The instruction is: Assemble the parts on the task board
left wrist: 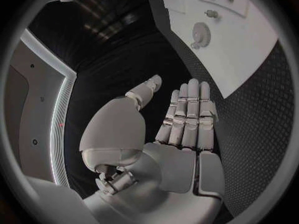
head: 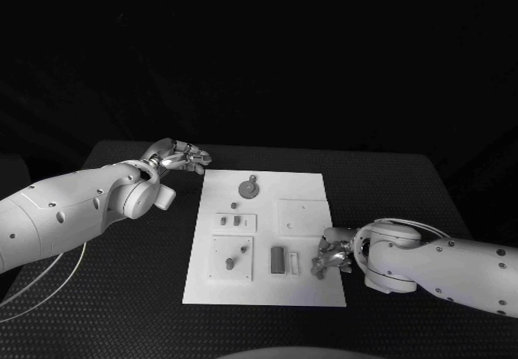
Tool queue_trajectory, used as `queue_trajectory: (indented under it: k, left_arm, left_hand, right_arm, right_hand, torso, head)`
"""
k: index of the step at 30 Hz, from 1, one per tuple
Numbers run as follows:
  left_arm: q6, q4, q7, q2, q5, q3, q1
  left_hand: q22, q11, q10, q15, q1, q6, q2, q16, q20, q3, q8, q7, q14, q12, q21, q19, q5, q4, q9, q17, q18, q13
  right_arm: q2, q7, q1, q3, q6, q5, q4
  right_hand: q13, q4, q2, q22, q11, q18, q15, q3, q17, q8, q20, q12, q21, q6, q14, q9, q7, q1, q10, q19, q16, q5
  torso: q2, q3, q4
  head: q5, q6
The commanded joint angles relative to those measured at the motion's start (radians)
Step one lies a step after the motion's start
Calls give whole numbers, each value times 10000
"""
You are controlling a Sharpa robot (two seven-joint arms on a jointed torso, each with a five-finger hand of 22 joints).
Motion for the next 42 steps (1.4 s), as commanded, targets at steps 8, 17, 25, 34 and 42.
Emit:
queue_trajectory:
  k: [8,17,25,34,42]
  left_arm:
    - [104,22,53,10,39,3,13]
    - [105,26,40,3,39,3,13]
    - [114,39,34,-10,39,3,14]
    - [112,42,38,-23,39,3,14]
    - [132,28,30,-23,39,3,14]
  left_hand:
    - [-15,-27,-54,-30,-73,-52,11,-47,15,-10,54,9,69,37,12,33,-43,58,-3,25,-50,-15]
    - [-15,-28,-52,-31,-67,-50,7,-53,14,-12,58,7,73,37,14,35,-43,54,-3,34,-50,-16]
    - [-15,-29,-50,-31,-67,-49,5,-58,14,-15,59,7,75,38,14,36,-44,55,-3,40,-51,-16]
    - [-16,-29,-49,-31,-69,-48,6,-62,14,-17,61,7,77,37,14,37,-44,58,-4,47,-52,-17]
    - [-16,-28,-50,-31,-72,-50,8,-68,14,-18,62,7,79,36,14,38,-44,62,-4,53,-52,-18]
  right_arm:
    - [-111,99,272,-100,-532,1939,170]
    - [30,-7,440,-99,-368,2139,95]
    - [197,-78,436,-108,69,734,85]
    - [78,204,435,-107,-515,-785,131]
    - [-55,487,437,-104,-305,-1486,344]
  right_hand:
    - [-27,-61,786,208,-4,470,-10,-66,53,-4409,-57,43,62,-309,107,-16,419,676,126,78,76,12]
    - [-38,-57,777,204,-17,470,-24,-114,40,-4392,-60,47,73,-264,108,-25,406,661,141,82,82,11]
    - [-70,-24,508,189,6,469,-5,-311,-99,-4449,-17,15,57,-331,24,-84,430,416,95,35,20,9]
    - [-133,879,-959,80,13,470,-6,-301,-201,-4506,1,-14,-38,-360,8,-194,432,-512,58,159,-35,2]
    - [-159,2020,-2024,69,-20,470,-35,158,-171,-4465,-76,31,-81,-287,74,-238,407,-901,66,281,1,10]
  torso:
    - [5,4,-6]
    - [8,5,0]
    - [7,-2,-15]
    - [5,13,0]
    - [7,12,-6]
  head:
    - [1,17]
    - [9,39]
    - [8,26]
    - [7,23]
    - [18,26]
